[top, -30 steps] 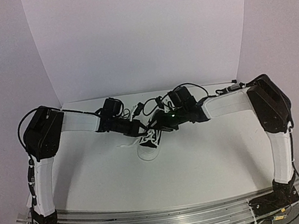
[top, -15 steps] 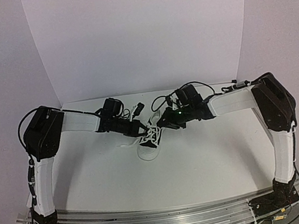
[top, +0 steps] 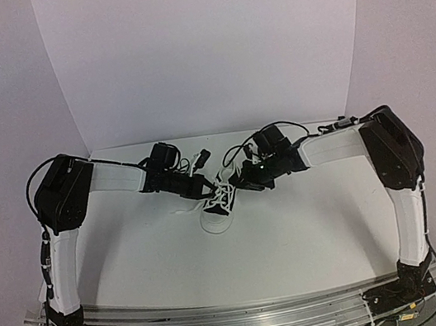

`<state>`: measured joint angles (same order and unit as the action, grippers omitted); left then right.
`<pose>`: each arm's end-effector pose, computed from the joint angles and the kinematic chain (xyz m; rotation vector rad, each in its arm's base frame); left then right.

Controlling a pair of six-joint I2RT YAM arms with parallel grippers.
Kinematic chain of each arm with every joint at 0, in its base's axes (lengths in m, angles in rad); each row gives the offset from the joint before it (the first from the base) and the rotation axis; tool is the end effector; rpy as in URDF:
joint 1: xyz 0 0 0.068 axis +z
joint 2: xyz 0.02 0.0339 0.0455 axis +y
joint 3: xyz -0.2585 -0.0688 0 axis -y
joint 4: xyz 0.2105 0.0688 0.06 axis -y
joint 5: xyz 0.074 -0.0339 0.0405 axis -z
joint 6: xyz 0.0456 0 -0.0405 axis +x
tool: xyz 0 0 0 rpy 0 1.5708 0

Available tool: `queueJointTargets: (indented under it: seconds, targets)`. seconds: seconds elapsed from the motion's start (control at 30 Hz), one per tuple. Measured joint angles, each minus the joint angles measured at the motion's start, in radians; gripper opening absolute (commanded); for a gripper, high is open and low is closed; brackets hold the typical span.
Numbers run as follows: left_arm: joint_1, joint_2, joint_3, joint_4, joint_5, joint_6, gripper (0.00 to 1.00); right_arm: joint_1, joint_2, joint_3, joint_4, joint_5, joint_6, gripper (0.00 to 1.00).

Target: Tie the shoes

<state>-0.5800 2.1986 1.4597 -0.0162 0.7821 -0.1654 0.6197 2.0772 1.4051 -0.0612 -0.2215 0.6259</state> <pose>0.3549 -0.2709 0.1524 0.8951 2.2178 -1.2745 0.3487 0.2611 0.1761 -0.1136 2.4481 0.8566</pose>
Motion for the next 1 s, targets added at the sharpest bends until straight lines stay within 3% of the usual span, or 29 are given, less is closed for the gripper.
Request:
queueJointTargets:
  seconds: [0.2,1.0]
  targets:
    - [0.000,0.000,0.000,0.000,0.000,0.000,0.00,-0.002,0.061,0.033,-0.001,-0.042,-0.014,0.14]
    - [0.000,0.000,0.000,0.000,0.000,0.000,0.00,0.013,0.049,0.030,0.045,-0.097,-0.054,0.15]
